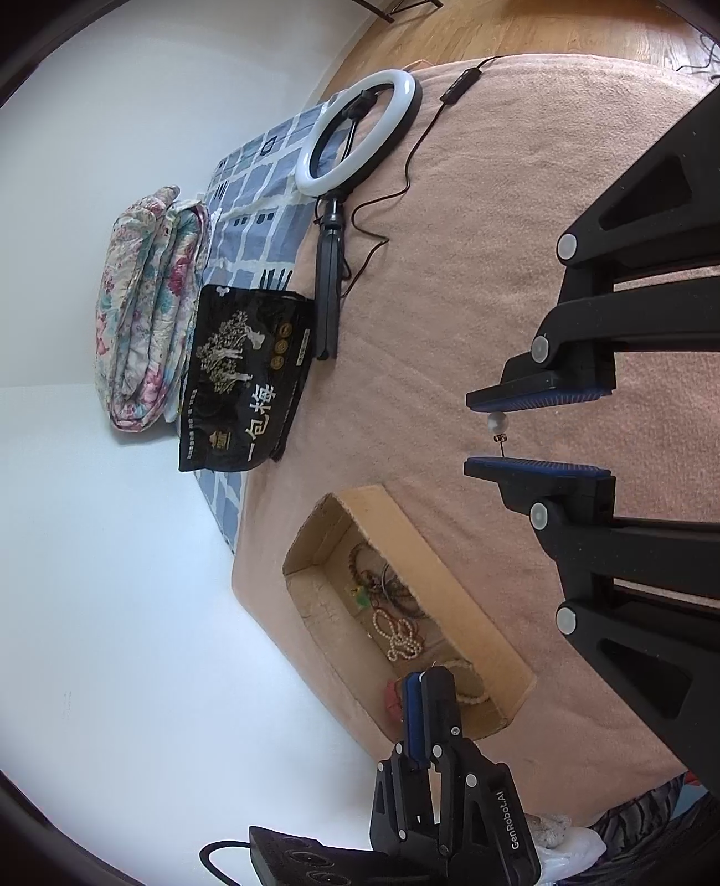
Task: Organize jewelry
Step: 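Lift the earring with left gripper and carry it over the box, then lower left gripper into box and open it to release the earring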
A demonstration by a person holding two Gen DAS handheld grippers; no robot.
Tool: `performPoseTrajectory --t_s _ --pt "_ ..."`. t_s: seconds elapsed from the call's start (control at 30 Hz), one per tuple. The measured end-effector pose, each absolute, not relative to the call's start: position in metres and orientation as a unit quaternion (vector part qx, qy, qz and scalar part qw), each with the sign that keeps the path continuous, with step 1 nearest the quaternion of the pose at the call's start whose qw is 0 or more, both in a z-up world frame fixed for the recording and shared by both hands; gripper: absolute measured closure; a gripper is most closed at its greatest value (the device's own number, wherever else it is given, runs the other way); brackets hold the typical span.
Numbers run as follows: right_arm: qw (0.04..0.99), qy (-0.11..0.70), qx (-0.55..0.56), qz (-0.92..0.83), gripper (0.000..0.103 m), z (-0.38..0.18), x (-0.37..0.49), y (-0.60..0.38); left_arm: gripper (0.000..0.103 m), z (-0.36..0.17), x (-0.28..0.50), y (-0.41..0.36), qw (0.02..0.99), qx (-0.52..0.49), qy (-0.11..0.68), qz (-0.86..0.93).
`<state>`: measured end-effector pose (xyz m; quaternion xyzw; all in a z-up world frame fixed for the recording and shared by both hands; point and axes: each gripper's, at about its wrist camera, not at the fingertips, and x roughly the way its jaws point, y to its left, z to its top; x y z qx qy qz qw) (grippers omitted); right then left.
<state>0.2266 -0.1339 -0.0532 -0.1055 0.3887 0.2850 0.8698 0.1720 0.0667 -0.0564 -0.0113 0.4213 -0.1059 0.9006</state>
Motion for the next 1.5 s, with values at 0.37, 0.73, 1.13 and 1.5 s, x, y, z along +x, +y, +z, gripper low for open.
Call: performPoseTrajectory --t_s 0.37,0.73,1.13,1.5 --pt "0.86 0.385 -0.098 0.32 0.088 -0.048 0.224 -0.077 0.093 -0.055 0.15 0.111 0.902 -0.03 0.424 -0.079" --pt "0.846 0.388 -0.114 0.348 0.088 -0.055 0.228 -0.024 0.093 -0.07 0.148 0.136 0.896 -0.049 0.439 -0.054" --pt "0.839 0.394 -0.117 0.357 0.088 -0.062 0.244 0.009 0.093 -0.071 0.151 0.141 0.898 -0.056 0.433 -0.045" --pt "0.841 0.381 -0.117 0.366 0.072 -0.054 0.245 0.029 0.093 -0.064 0.148 0.14 0.908 -0.042 0.416 -0.034"
